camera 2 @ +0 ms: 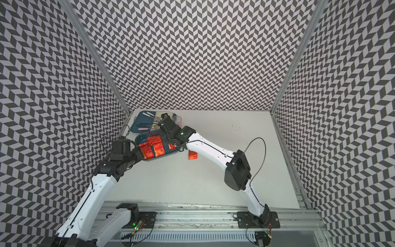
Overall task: Take the tea bags out of the storage box
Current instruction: Pick up the tea bag from the storage box, then place the tea bag at the center of the board.
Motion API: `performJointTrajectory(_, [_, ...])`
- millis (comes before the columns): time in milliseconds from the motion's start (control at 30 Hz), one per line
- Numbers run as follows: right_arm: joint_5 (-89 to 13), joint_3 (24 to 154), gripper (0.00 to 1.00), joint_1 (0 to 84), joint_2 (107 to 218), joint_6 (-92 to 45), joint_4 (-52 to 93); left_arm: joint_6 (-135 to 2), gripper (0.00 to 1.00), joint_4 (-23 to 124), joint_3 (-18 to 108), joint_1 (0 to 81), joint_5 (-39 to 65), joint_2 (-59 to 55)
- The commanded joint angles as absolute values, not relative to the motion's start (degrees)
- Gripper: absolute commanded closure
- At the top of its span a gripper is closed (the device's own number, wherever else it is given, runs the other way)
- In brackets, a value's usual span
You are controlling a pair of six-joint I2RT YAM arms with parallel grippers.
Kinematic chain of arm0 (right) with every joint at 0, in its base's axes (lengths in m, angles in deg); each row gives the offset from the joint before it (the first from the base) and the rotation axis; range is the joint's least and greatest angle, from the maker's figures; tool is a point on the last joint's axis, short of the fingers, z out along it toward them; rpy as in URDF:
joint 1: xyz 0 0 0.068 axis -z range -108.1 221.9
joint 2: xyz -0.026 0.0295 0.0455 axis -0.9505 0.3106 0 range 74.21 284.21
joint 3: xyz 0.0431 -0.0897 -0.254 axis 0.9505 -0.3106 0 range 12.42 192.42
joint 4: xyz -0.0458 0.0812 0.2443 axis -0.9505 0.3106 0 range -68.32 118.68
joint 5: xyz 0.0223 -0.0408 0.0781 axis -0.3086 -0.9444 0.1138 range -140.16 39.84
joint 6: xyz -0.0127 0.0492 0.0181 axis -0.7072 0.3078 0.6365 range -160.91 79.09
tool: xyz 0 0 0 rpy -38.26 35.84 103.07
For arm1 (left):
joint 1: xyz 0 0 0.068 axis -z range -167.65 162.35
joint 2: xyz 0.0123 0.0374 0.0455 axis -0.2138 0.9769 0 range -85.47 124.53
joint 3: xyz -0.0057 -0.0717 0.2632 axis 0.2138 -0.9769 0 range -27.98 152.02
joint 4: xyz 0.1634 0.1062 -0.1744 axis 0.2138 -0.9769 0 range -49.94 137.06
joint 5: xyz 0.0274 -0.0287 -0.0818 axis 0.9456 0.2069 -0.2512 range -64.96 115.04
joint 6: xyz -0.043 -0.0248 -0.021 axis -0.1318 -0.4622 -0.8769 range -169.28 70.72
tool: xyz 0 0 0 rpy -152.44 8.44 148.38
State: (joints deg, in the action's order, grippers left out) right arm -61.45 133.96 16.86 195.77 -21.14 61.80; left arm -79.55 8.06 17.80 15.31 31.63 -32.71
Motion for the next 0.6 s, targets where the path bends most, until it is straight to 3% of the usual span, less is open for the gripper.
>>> performJointTrajectory(0, [-60.43,132.43,1.00,16.90,191.45,-20.60,59.09,-79.46,1.00,11.29,18.08,14.98,31.09,-33.85])
performJointTrajectory(367, [-63.01,112.60,1.00,27.87,180.62,-21.48,59.21,-79.40,1.00,11.35,18.09,14.94,30.85,-33.90])
performJointTrajectory(567, [-62.62,102.47,1.00,31.79,183.05,-21.92,59.69,-79.35,1.00,11.57,17.97,14.94,30.72,-34.24])
